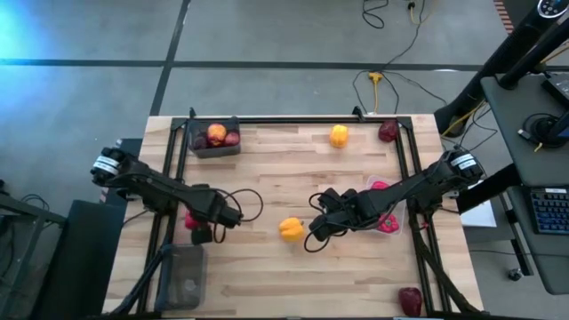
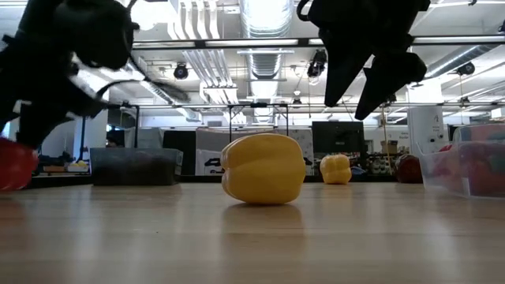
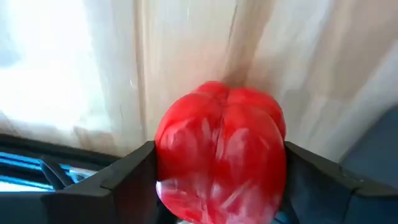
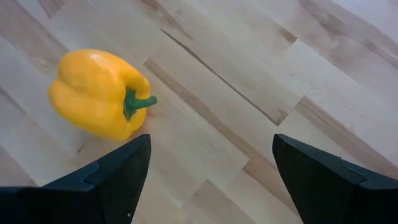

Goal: Sort produce into baskets
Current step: Put the red bell pepper into the transparent bin

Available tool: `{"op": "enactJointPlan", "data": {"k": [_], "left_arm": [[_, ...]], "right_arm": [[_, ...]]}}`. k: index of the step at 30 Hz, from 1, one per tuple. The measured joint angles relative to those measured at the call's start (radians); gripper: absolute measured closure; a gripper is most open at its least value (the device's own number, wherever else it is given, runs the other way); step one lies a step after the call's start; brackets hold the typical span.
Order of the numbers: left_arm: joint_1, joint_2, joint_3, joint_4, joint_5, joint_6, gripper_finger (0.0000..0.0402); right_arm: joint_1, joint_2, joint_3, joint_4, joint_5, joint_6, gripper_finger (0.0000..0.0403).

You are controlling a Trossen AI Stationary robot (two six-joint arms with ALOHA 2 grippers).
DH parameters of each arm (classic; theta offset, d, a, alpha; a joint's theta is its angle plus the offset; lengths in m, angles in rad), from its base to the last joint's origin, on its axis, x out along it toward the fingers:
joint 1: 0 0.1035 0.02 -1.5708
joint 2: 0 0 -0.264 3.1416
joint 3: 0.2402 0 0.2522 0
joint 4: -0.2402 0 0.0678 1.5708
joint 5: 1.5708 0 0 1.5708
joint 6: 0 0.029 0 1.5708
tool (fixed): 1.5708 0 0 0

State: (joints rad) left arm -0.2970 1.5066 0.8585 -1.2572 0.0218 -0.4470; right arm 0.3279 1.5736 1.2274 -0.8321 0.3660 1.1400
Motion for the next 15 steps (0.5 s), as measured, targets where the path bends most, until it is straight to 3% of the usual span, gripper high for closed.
{"op": "enactJointPlan", "data": {"k": [4,7,15], "left_arm": [[0.002,-0.050,0.072,0.041,-0.090,0.006,0.0122],[0.029,-0.069,0.136,0.183,-0.163,-0.002,0.0122],[0.157,0.016,0.141,0.863,-0.224,-0.092,0.0121]], "right_arm": [[0.000,-0.008,0.003,-0.004,-0.003,-0.005,0.0076],[0.000,-0.011,0.014,-0.002,-0.004,-0.014,0.0076],[0.020,-0.012,0.040,0.000,-0.007,0.004,0.0076]]}}
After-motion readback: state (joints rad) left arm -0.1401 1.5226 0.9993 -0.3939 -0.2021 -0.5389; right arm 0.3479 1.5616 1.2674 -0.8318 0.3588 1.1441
